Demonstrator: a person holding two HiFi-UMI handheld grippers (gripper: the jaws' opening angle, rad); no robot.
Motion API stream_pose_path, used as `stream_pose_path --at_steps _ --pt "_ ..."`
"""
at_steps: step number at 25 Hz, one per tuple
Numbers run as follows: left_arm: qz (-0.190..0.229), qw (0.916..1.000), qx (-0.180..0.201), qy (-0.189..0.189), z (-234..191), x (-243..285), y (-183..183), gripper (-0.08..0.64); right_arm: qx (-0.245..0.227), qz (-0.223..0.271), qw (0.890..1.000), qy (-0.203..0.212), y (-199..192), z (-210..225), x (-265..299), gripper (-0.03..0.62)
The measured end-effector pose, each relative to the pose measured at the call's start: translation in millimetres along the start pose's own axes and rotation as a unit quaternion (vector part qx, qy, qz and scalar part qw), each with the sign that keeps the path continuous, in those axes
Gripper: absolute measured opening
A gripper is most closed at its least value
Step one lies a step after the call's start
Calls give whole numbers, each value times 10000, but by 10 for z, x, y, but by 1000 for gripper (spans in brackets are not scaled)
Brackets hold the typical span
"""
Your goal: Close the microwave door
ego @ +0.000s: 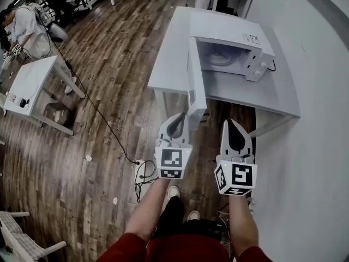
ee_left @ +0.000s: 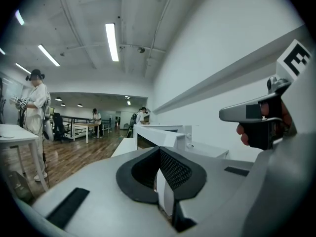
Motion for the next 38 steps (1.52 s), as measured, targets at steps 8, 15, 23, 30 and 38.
stream_pose_path --at_steps 8,15,23,30,38 --pt "-183 9996 -25 -227 56 219 -172 26 101 -106 9997 -180 -137 143 151 26" --pt "-178 9987 -47 -466 175 304 -195 26 149 -129 9989 -434 -161 272 140 26" --pt "-154 9959 12 -894 476 413 -199 26 85 -95 9968 -792 -114 439 21 26" --pt "-94 9930 102 -1176 760 570 -184 26 80 -11 9943 -1061 -104 662 -102 26" --pt "11 9907 225 -1344 1112 845 -59 26 87 156 9942 -1065 -49 1100 -35 26"
Point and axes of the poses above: the fingertips, and each gripper's own axes: x forward along the fingers, z to its right, y out of its top, the point moved 7 cm from there along -x, backward along the fingers, and after that the axes turned 15 degrees about y, right-handed, at the moved point
